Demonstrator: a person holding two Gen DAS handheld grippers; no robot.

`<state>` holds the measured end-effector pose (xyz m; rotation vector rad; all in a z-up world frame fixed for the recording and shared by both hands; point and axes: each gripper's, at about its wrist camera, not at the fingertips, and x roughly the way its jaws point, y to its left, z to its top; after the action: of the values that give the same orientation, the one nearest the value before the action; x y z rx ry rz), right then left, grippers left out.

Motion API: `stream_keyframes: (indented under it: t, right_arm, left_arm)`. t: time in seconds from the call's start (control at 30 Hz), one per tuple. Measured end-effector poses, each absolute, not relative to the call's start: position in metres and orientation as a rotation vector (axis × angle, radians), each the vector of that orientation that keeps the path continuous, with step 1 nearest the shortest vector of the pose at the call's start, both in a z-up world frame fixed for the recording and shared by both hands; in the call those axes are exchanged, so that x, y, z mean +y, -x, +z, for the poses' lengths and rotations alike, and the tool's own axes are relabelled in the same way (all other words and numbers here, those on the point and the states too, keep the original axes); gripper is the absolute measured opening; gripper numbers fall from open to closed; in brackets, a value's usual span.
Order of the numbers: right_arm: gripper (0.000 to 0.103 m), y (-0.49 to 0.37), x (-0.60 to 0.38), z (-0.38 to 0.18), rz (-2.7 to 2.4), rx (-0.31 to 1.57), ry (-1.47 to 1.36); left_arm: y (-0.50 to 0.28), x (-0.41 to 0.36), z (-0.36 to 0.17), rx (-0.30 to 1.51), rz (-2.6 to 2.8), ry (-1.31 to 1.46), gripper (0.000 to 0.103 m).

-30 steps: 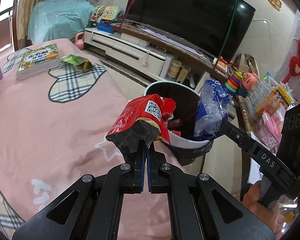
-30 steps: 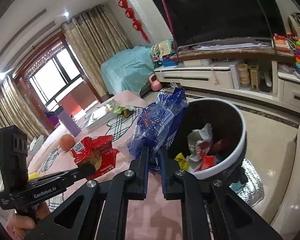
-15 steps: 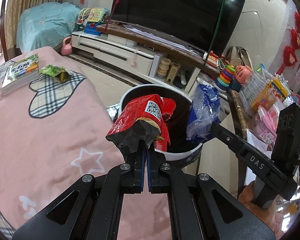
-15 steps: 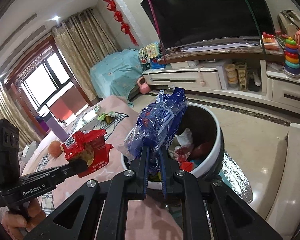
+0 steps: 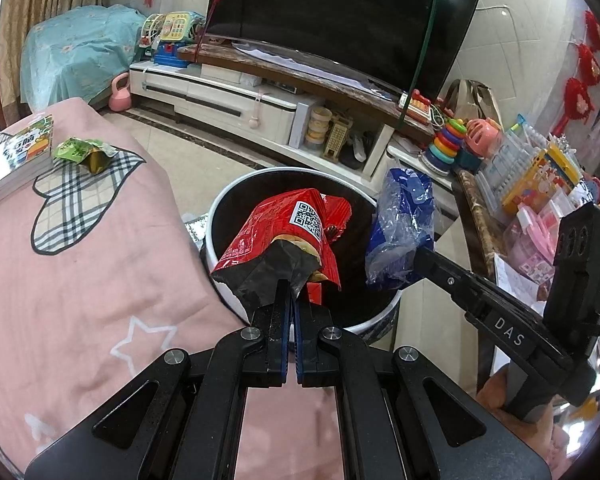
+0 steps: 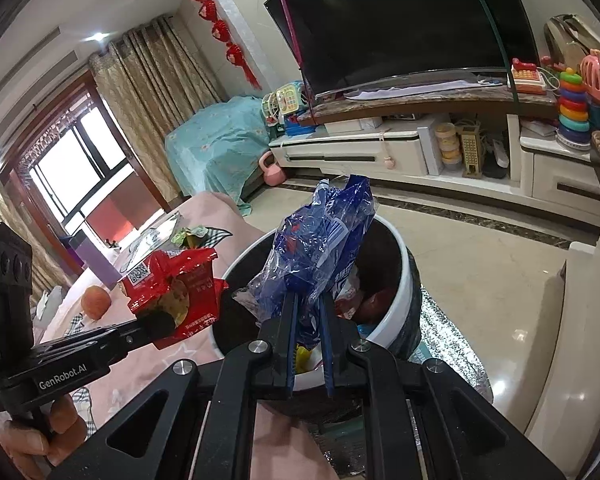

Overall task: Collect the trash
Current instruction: 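Carry the red chip bag and blue bag over the bin and release both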

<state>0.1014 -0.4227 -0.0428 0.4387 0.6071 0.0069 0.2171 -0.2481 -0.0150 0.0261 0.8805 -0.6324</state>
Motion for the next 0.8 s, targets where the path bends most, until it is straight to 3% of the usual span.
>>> stream_keyframes:
  t: [0.8]
  right_arm:
    - [0.010, -0.127, -0.423, -0.047, -0.003, 0.685, -0.384]
  left_arm:
    - [-0.241, -0.275, -0.035, 0.945, -0.624, -0.043, 0.001]
